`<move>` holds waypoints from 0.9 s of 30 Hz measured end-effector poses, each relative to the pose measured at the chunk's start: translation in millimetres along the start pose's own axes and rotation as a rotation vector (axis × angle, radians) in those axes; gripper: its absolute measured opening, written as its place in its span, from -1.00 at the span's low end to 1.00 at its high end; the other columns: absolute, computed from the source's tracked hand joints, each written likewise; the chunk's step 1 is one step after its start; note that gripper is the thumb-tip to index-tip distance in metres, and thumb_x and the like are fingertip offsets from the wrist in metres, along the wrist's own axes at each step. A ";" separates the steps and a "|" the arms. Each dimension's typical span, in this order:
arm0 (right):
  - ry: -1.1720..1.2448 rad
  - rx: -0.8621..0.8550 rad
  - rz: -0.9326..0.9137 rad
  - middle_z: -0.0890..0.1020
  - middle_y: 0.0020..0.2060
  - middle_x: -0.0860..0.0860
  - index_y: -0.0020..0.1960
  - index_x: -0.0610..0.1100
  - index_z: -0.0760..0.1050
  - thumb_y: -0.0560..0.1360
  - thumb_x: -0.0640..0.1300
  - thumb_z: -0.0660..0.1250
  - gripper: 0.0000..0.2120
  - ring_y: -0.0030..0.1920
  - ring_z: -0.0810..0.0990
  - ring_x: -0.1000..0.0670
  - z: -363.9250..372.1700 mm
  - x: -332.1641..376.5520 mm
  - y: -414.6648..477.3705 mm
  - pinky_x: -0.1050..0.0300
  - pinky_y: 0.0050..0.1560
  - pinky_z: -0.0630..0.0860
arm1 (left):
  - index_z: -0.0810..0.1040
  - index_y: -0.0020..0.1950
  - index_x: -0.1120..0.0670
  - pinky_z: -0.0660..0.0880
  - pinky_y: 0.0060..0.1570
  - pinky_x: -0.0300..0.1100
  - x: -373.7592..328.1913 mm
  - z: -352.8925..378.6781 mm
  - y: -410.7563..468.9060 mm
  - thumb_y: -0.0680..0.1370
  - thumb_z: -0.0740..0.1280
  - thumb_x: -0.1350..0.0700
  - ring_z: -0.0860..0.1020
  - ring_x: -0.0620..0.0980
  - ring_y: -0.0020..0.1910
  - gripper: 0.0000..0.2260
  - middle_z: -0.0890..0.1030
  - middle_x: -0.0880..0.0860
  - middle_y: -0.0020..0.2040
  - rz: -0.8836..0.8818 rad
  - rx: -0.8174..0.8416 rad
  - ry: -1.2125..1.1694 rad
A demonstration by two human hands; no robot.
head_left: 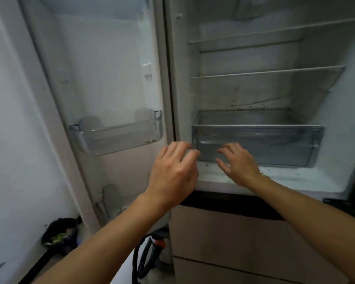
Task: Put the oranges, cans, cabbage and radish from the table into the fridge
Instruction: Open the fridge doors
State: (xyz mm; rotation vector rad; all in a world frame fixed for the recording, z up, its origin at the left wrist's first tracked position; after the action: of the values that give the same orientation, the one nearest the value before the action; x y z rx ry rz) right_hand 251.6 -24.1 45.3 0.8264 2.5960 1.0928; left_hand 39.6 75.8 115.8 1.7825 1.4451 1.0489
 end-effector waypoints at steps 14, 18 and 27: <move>-0.370 0.301 0.219 0.44 0.28 -0.11 0.42 -0.04 0.29 0.40 -0.03 0.36 -0.39 0.29 0.39 -0.15 20.8 -241.0 68.5 -0.05 0.21 0.31 | 0.32 0.37 0.11 0.29 0.23 0.03 31.0 305.2 143.0 0.48 0.31 0.13 0.35 0.19 0.28 -0.53 0.40 0.17 0.27 -0.275 0.597 0.168; -0.384 0.221 0.202 0.62 -0.05 -0.18 0.19 -0.16 0.54 0.21 -0.23 0.48 -0.46 -0.03 0.58 -0.21 36.5 -252.6 67.9 -0.06 -0.04 0.46 | 0.31 0.40 0.11 0.22 0.34 0.11 42.0 348.0 140.0 0.52 0.21 0.18 0.33 0.20 0.34 -0.56 0.42 0.20 0.29 -0.330 0.648 0.199; -0.347 0.168 0.181 0.60 0.15 -0.22 0.28 -0.22 0.49 0.34 -0.37 0.35 -0.50 0.19 0.54 -0.23 13.3 -230.1 53.4 -0.14 0.14 0.42 | 0.31 0.40 0.14 0.18 0.36 0.20 29.6 324.3 130.5 0.49 0.17 0.30 0.34 0.24 0.33 -0.55 0.41 0.22 0.33 -0.321 0.641 0.228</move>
State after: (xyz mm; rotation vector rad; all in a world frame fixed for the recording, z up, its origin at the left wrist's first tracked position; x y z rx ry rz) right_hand 468.2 -116.7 67.8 1.1915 2.3753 0.6994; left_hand 387.2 83.3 69.1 1.7754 2.3144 0.6746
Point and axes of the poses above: each hand's wrist, its own y-axis towards the middle knuckle, its own z-axis out of the palm, x = y × z, the point moved 5 cm from there along y, towards the middle knuckle
